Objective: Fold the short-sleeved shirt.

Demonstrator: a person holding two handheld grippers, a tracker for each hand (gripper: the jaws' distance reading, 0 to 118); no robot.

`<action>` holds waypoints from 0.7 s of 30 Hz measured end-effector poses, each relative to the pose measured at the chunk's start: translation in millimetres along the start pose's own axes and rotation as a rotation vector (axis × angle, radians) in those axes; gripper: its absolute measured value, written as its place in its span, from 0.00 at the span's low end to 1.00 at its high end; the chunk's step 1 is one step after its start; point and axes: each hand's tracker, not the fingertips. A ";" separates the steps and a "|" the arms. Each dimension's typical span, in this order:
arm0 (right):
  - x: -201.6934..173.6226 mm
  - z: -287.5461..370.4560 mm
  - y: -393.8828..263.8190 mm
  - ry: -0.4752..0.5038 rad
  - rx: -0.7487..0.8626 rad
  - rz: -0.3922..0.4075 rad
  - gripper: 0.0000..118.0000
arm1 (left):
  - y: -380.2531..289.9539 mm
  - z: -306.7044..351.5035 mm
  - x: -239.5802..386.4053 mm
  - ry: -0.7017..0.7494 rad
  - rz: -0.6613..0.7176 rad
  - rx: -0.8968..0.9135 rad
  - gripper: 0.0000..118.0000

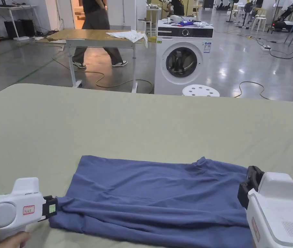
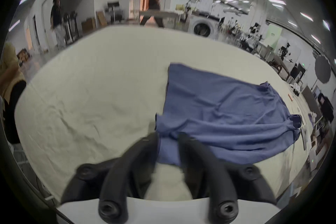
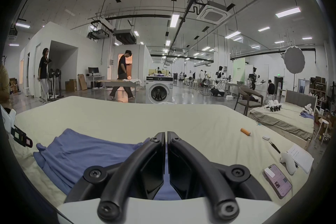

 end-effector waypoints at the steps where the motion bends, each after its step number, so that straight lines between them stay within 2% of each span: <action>1: 0.3 -0.5 -3.2 0.000 -0.009 0.004 0.01 | -0.4 -6.9 -2.9 -0.011 0.012 -0.018 0.33; 2: 1.7 -0.1 -6.2 -0.002 -0.020 0.009 0.01 | 0.1 -14.1 -5.1 -0.015 0.021 -0.046 0.46; 3: 2.8 -0.5 -8.9 -0.004 -0.031 0.011 0.01 | -2.7 -15.5 -1.6 -0.002 0.017 -0.065 0.52; 4: 3.8 -1.0 -11.3 -0.003 -0.040 0.011 0.01 | -3.1 -20.3 -0.9 0.011 0.012 -0.076 0.55; 9: 12.3 -0.4 -22.5 -0.013 -0.079 0.013 0.01 | -15.2 -40.0 9.3 0.105 -0.068 -0.256 0.55; 11: 17.4 2.3 -26.4 -0.023 -0.089 0.011 0.01 | -19.1 -34.3 15.4 0.117 -0.106 -0.186 0.55; 13: 21.7 1.5 -30.1 -0.033 -0.107 0.009 0.01 | -19.6 -34.9 21.3 0.125 -0.113 -0.199 0.53; 15: 26.9 1.1 -33.8 -0.033 -0.127 0.003 0.01 | -19.2 -36.1 25.7 0.145 -0.134 -0.208 0.41; 16: 29.1 0.9 -35.1 -0.034 -0.135 0.000 0.01 | -19.6 -34.5 29.2 0.132 -0.161 -0.210 0.32; 17: 31.8 1.0 -36.4 -0.036 -0.142 -0.003 0.01 | -20.4 -32.1 34.1 0.109 -0.203 -0.212 0.17; 18: 35.0 1.3 -37.0 -0.040 -0.155 -0.006 0.01 | -20.9 -30.2 38.0 0.083 -0.215 -0.216 0.10; 19: 39.3 1.4 -37.4 -0.042 -0.168 -0.015 0.01 | -20.4 -31.2 39.3 0.078 -0.207 -0.217 0.05; 21: 49.2 0.1 -38.2 -0.048 -0.194 -0.031 0.02 | -22.4 -28.1 42.0 0.078 -0.210 -0.218 0.03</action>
